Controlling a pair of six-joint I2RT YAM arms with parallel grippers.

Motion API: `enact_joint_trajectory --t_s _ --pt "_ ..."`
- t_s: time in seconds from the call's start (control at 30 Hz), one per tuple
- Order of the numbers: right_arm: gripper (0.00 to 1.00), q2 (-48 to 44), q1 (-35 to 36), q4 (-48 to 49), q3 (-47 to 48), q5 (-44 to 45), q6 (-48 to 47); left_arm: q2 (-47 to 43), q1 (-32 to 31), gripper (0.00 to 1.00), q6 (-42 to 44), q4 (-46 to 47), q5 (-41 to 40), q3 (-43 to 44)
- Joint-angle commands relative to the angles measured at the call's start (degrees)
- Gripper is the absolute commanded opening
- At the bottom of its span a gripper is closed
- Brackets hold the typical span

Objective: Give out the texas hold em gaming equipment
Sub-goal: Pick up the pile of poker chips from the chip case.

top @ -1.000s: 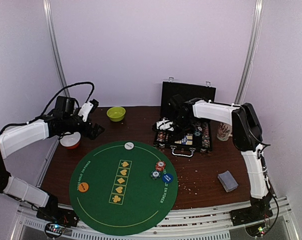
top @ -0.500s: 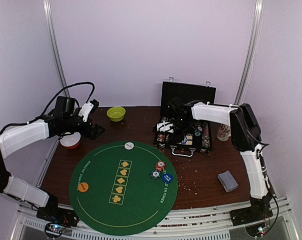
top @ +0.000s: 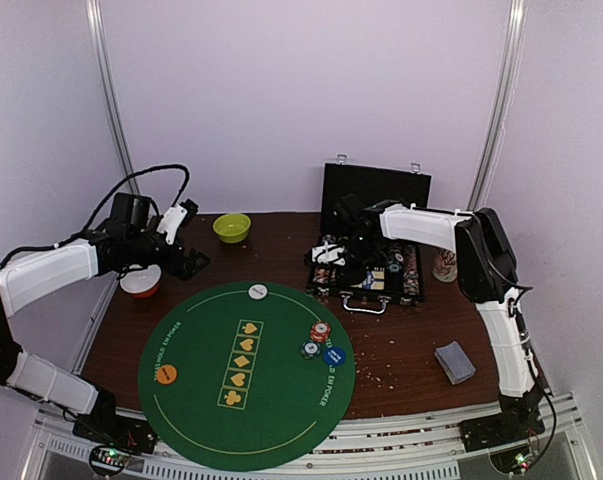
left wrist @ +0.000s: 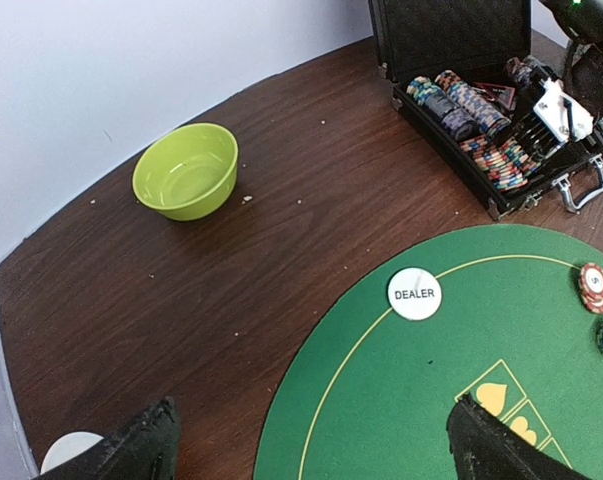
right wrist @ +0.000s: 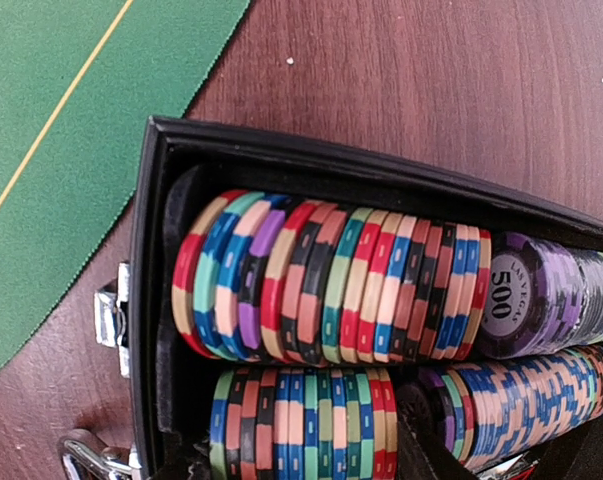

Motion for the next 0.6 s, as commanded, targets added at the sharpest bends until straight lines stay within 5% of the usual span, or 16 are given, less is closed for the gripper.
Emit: enact_joint_trajectory --t_s 0.0,0.1,0.57 --pt "0.11 1.74 -0.21 -7.77 -0.47 0.92 0.94 -0.43 0.54 0.97 0.92 2.88 1.32 -0.7" --pt "0.0 -0.01 -0.12 -6.84 0.12 1.12 3.7 -0.81 0.5 0.97 1.29 3.76 2.14 -1.27" --pt "0.0 -13.25 -0.8 5.16 -2.71 -4.43 28.69 -4.82 0.56 0.95 3.07 8.61 8.53 -4.51"
